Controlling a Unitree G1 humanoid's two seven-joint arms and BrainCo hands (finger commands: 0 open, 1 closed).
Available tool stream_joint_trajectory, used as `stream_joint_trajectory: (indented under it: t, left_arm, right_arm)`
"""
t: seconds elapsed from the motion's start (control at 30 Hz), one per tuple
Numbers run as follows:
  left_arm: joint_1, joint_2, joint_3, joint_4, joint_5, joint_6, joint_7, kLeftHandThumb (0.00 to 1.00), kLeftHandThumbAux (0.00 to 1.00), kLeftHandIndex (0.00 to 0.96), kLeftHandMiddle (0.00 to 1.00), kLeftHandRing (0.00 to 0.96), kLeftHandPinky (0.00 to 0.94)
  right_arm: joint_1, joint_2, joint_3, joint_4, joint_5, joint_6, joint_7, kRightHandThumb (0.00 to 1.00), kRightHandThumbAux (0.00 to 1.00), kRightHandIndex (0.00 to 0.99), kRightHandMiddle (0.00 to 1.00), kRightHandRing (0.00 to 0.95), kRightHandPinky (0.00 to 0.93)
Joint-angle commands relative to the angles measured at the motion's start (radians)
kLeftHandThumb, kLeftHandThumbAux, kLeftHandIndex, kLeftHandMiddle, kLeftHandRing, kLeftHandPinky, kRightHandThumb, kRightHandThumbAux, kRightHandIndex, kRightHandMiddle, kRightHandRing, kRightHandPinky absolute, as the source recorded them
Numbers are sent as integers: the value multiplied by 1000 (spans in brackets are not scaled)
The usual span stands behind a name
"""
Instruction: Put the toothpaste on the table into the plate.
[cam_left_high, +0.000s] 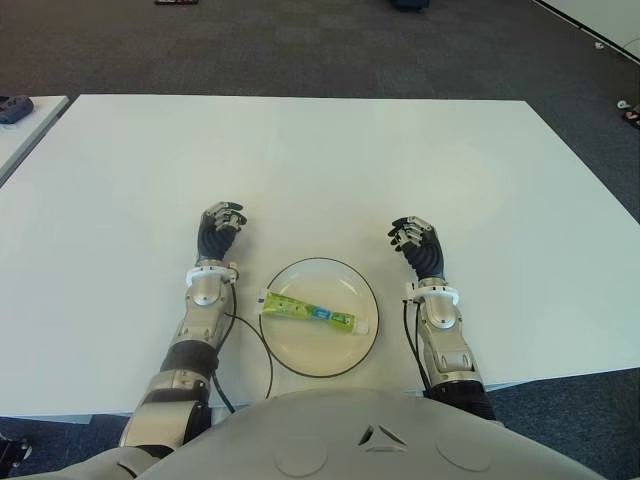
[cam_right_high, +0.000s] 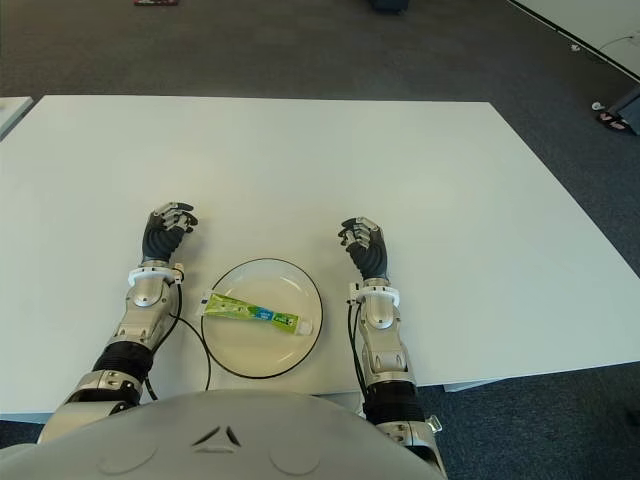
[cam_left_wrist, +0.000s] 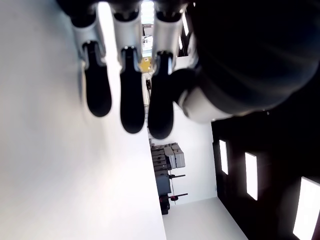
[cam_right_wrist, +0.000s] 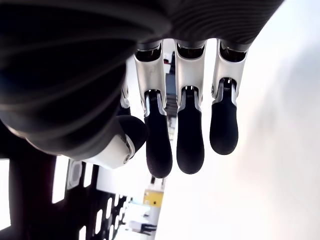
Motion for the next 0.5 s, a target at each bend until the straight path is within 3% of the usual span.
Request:
stream_joint_trajectory:
  t: [0.03, 0.5]
  left_arm:
    - [22, -7, -3, 18, -11, 6, -19, 709, 716, 437, 622, 596, 544]
    - [31, -10, 6, 33, -22, -19, -9, 710, 715, 436, 614, 589, 549]
  right_arm:
    - [-9, 3, -9, 12, 7, -3, -9, 707, 731, 429, 562, 575, 595]
    - [-4, 12, -18, 9, 17, 4, -15, 707, 730, 430, 571, 583, 592]
